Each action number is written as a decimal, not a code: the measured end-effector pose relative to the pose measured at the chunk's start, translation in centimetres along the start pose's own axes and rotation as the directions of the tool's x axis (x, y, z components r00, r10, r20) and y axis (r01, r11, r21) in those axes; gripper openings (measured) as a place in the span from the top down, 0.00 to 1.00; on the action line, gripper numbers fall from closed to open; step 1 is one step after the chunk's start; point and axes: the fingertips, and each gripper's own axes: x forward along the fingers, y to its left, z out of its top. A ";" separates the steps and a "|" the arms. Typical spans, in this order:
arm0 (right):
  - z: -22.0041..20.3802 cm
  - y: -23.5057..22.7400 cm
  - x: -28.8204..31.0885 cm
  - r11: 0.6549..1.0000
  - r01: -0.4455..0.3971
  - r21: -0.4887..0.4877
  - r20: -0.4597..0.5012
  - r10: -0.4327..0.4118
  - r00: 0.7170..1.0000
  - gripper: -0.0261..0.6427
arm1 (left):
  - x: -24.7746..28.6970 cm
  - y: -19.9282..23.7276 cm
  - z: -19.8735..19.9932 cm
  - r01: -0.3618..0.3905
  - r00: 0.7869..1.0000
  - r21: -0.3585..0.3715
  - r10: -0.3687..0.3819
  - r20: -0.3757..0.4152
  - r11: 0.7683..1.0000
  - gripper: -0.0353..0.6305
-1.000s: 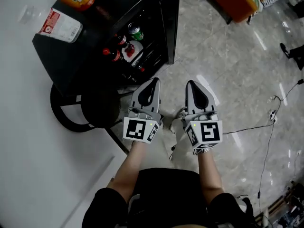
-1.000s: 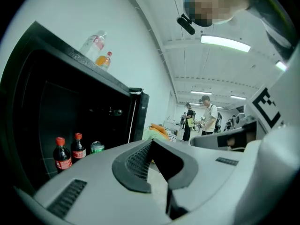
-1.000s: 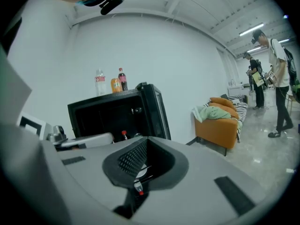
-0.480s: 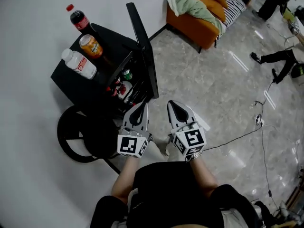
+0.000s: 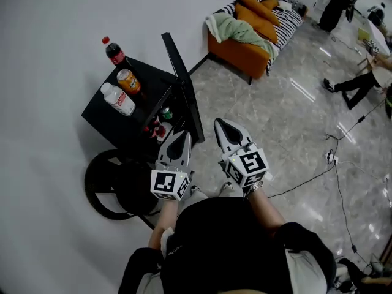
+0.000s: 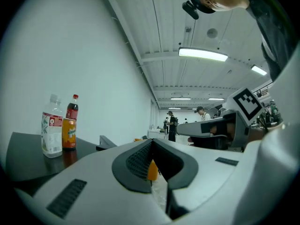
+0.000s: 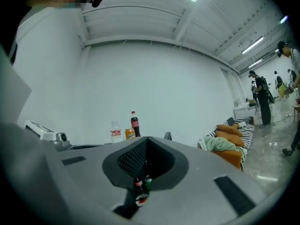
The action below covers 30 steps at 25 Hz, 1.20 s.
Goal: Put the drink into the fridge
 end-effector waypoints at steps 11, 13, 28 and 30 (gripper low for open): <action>3.2 -1.0 -3.2 0.999 0.037 -0.024 0.022 -0.037 0.999 0.94 | 2.8 -5.9 2.0 0.134 0.991 0.007 -0.134 0.003 0.991 0.93; 3.9 -2.4 -4.4 0.998 0.066 -0.022 0.024 -0.065 0.998 0.94 | 3.2 -7.0 2.4 0.152 0.988 0.009 -0.152 0.010 0.988 0.93; -0.9 -7.0 -14.0 0.991 0.131 -0.020 -0.087 -0.132 0.987 0.94 | 3.2 -12.8 -0.8 0.179 0.983 -0.013 -0.180 -0.042 0.984 0.93; -1.8 -7.3 -14.4 0.994 0.110 -0.021 -0.095 -0.111 0.989 0.94 | 3.3 -13.2 -1.4 0.168 0.984 -0.016 -0.169 -0.051 0.986 0.93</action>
